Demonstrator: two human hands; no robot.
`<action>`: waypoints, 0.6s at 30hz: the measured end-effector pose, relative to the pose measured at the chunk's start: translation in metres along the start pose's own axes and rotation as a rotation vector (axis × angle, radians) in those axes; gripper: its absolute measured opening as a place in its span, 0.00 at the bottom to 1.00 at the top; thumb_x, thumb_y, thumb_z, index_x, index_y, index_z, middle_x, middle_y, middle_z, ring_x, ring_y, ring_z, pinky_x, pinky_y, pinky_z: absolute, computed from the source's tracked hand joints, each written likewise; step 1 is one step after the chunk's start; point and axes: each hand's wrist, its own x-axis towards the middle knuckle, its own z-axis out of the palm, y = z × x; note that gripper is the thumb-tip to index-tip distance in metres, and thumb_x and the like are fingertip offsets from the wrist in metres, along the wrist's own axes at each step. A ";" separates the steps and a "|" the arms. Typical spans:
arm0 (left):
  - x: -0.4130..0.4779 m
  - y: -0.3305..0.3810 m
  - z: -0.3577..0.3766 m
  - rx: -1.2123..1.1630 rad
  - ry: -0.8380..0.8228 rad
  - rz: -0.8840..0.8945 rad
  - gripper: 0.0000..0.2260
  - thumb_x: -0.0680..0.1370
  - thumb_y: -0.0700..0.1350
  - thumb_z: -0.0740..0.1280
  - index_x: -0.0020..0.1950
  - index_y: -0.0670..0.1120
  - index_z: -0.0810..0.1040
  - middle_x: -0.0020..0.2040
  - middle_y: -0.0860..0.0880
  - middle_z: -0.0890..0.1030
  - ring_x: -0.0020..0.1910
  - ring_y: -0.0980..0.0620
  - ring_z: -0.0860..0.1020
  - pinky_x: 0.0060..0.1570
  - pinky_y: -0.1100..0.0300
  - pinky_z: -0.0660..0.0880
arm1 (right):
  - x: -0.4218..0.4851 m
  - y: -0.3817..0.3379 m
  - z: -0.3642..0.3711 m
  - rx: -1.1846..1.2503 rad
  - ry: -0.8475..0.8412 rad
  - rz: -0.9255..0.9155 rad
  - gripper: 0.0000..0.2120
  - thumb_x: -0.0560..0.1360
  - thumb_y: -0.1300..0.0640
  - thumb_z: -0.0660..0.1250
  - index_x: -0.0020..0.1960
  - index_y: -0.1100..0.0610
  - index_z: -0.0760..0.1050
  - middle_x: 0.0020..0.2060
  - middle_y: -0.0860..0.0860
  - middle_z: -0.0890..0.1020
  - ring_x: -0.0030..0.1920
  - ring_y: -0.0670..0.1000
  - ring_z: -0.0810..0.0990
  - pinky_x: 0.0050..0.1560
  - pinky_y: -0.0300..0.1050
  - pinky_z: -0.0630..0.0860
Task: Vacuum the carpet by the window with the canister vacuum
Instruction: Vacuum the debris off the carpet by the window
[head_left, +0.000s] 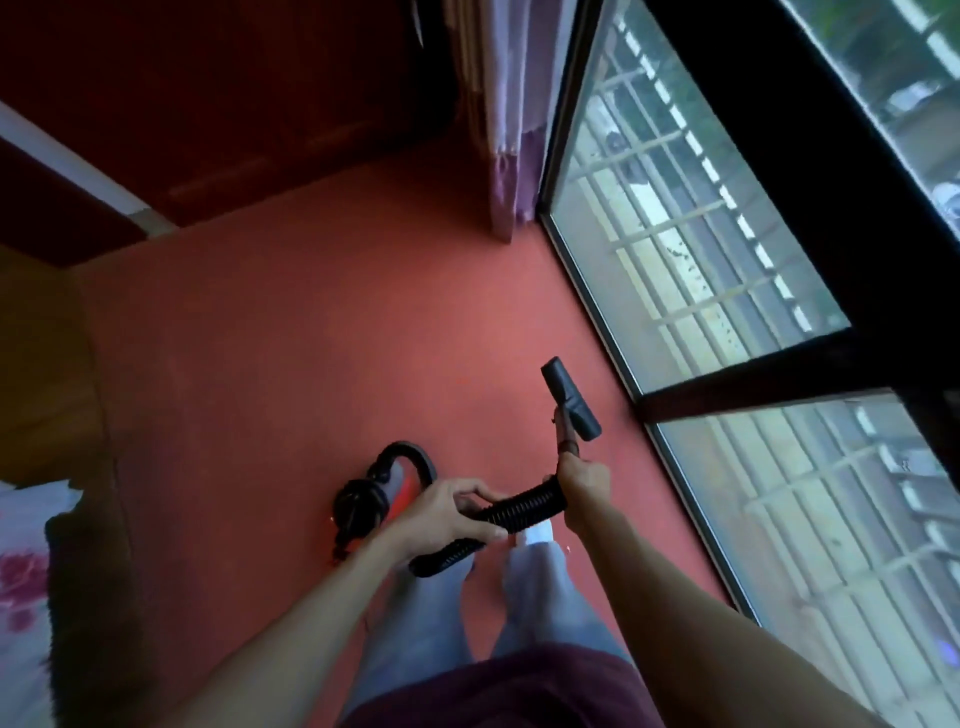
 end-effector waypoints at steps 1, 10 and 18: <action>0.001 -0.003 0.010 0.023 -0.031 0.001 0.15 0.71 0.38 0.77 0.56 0.46 0.82 0.42 0.45 0.85 0.39 0.51 0.81 0.45 0.58 0.79 | 0.000 0.010 -0.011 0.016 0.017 0.011 0.08 0.72 0.59 0.62 0.47 0.62 0.74 0.45 0.64 0.84 0.43 0.62 0.85 0.41 0.53 0.81; 0.011 -0.060 0.059 0.191 -0.257 -0.085 0.15 0.70 0.39 0.79 0.55 0.43 0.81 0.43 0.41 0.84 0.39 0.46 0.82 0.46 0.52 0.80 | -0.006 0.115 -0.066 0.094 0.121 0.137 0.10 0.76 0.55 0.64 0.48 0.63 0.73 0.39 0.57 0.76 0.40 0.58 0.76 0.36 0.47 0.70; -0.003 -0.123 0.080 0.365 -0.382 -0.158 0.17 0.71 0.38 0.78 0.57 0.40 0.79 0.47 0.37 0.85 0.44 0.42 0.84 0.50 0.56 0.80 | -0.019 0.225 -0.068 0.305 0.172 0.191 0.08 0.72 0.58 0.64 0.38 0.62 0.73 0.36 0.58 0.78 0.36 0.57 0.79 0.33 0.46 0.74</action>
